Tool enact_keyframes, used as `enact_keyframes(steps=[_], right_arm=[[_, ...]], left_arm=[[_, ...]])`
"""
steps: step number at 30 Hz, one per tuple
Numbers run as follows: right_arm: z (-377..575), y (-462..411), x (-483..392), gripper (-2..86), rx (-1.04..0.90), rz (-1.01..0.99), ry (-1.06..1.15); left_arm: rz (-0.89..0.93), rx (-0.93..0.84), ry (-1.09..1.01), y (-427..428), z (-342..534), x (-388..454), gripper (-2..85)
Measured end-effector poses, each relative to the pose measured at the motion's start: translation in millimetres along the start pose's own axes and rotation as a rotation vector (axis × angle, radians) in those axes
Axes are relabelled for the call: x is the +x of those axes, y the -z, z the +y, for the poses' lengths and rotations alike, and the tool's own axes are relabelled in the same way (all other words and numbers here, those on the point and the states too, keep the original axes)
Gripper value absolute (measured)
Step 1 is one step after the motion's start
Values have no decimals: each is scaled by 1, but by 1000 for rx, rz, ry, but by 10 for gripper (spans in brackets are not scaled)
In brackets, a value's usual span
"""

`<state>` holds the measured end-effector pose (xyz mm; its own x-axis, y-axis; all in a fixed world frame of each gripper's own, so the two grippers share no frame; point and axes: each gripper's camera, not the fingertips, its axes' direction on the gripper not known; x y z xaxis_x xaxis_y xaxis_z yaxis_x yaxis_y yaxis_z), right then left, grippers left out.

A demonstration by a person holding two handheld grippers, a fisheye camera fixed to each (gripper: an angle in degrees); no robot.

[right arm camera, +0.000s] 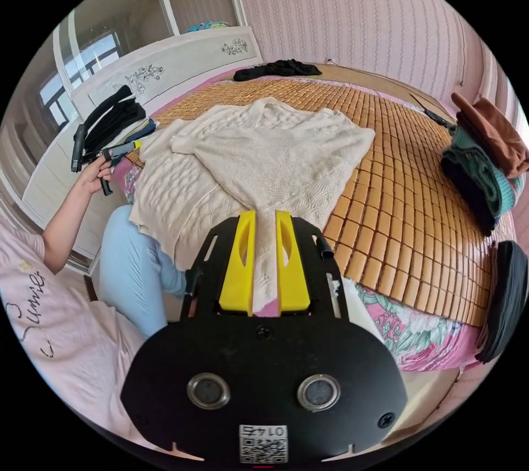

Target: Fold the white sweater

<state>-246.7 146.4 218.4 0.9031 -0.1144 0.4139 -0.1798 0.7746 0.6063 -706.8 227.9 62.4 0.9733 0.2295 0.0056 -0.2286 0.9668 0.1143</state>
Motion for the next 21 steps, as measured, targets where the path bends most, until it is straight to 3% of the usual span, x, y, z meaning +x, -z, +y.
enact_keyframes(steps=[7,10,13,16,18,20,21], right_arm=[[-104,-69,-121,67,-22,-225,331],[-149,-108,-209,71,-38,-307,507],[-179,-146,-291,69,-25,-324,629],[-196,-179,-344,71,12,-317,655],[-201,-214,-360,73,-36,-309,639],[-197,-280,-364,62,-239,-289,608],[-194,-286,-359,57,-236,-311,592]], left_arm=[[-90,44,248,20,21,-125,71],[21,99,347,16,11,-157,89],[5,93,402,0,-5,-170,107],[71,101,451,-19,-14,-176,104],[222,-7,422,-51,-23,-174,73],[256,-100,350,-71,-27,-163,37],[216,-84,318,-69,-25,-154,20]])
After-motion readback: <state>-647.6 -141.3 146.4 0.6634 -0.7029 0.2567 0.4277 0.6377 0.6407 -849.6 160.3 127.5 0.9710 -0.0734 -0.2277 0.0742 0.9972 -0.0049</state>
